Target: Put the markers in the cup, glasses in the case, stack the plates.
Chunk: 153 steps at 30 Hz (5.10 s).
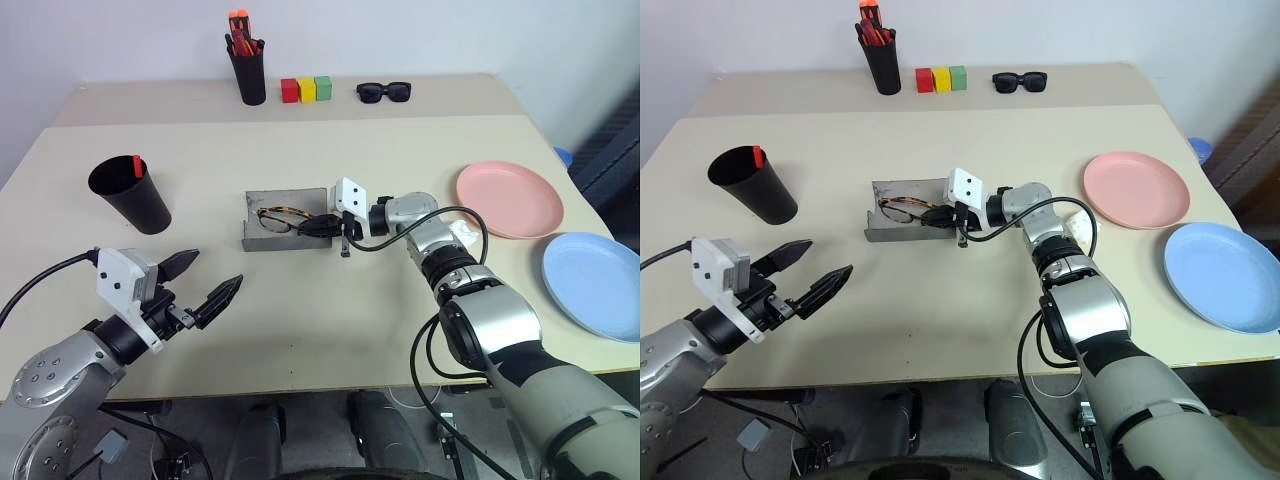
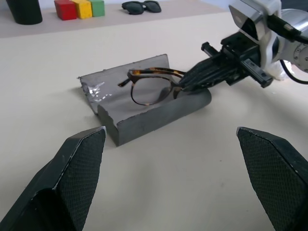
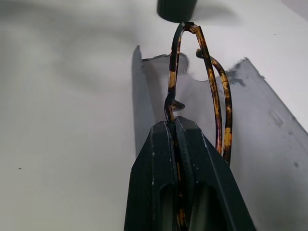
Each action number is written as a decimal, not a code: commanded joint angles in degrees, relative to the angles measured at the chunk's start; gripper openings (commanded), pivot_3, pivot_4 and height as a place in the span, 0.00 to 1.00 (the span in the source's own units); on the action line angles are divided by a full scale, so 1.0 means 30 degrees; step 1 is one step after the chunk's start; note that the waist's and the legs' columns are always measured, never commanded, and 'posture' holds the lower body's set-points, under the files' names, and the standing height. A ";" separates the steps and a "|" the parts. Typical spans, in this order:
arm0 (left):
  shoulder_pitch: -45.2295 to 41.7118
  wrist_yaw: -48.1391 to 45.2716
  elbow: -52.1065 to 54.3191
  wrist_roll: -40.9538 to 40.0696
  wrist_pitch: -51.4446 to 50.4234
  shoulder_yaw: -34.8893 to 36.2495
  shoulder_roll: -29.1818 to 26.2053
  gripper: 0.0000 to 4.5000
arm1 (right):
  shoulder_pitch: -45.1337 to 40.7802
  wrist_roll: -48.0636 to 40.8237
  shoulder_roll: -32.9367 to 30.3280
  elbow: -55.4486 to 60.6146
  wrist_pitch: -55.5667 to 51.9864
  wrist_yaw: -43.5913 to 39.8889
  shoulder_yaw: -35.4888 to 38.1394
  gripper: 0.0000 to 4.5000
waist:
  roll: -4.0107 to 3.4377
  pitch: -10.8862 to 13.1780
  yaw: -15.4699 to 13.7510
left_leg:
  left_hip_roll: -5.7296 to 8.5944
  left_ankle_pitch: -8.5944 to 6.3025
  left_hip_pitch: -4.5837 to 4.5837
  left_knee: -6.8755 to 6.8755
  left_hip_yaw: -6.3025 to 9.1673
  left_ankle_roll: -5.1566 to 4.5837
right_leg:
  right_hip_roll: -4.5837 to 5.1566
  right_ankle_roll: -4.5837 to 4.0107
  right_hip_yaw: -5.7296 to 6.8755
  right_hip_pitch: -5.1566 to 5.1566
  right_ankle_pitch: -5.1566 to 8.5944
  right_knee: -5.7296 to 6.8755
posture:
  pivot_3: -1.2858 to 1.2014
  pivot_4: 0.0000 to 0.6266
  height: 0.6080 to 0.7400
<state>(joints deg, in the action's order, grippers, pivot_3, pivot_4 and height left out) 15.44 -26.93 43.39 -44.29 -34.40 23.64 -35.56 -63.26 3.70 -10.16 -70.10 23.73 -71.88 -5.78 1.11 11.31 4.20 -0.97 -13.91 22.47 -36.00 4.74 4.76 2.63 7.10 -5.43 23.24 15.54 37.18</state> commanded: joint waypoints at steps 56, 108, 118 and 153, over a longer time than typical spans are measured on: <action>-2.9398 -0.3337 -3.5340 1.7726 1.0217 -1.4379 0.1195 0.01 | 1.5950 -0.5190 -0.5284 2.7002 -1.3417 0.7886 0.2586 1.00 | 0.0011 0.0017 -0.0519 | 0.0046 0.0005 0.0120 -0.0016 0.0028 0.0006 | 0.0004 0.0044 0.0020 0.0084 -0.0008 -0.0018 | 0.52 0.24 1.00; -2.0568 -0.9289 -1.7912 1.2526 0.4993 -0.7892 0.2577 0.01 | 1.7222 -0.4095 -0.6223 2.9097 -1.3998 1.5395 0.6013 1.00 | -0.0004 0.0001 -0.0624 | 0.0042 0.0008 0.0118 -0.0122 0.0069 0.0001 | 0.0019 0.0052 0.0044 0.0037 -0.0015 0.0073 | 0.52 0.24 1.00; -2.0485 -0.9486 -1.5096 0.9596 0.3520 -0.9845 0.6073 0.12 | 1.8847 -0.4191 -0.8767 2.9631 -1.7433 1.6501 0.9910 1.00 | -0.0011 -0.0007 -0.0715 | 0.0051 0.0009 0.0081 -0.0116 0.0057 0.0001 | 0.0026 0.0053 0.0032 -0.0007 -0.0016 0.0060 | 0.52 0.24 1.00; -2.0636 -1.6396 -1.8262 1.0594 0.9227 -1.3938 0.5558 1.00 | 2.2685 -0.3426 -0.8070 2.8290 -2.2511 1.8019 1.0921 0.50 | -0.0043 -0.0026 -0.0582 | 0.0047 0.0005 0.0005 -0.0075 -0.0002 -0.0005 | 0.0007 0.0047 -0.0040 -0.0050 -0.0009 0.0005 | 0.52 0.24 1.00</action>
<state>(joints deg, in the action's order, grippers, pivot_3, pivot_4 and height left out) -45.27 -75.89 -12.36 -12.29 -7.20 -18.75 -18.60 5.12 -6.76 -34.75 16.20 -44.13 -18.72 26.04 0.98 11.23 2.46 -0.83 -13.89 22.49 -36.23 4.73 4.74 2.65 7.24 -5.55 23.09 15.51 37.20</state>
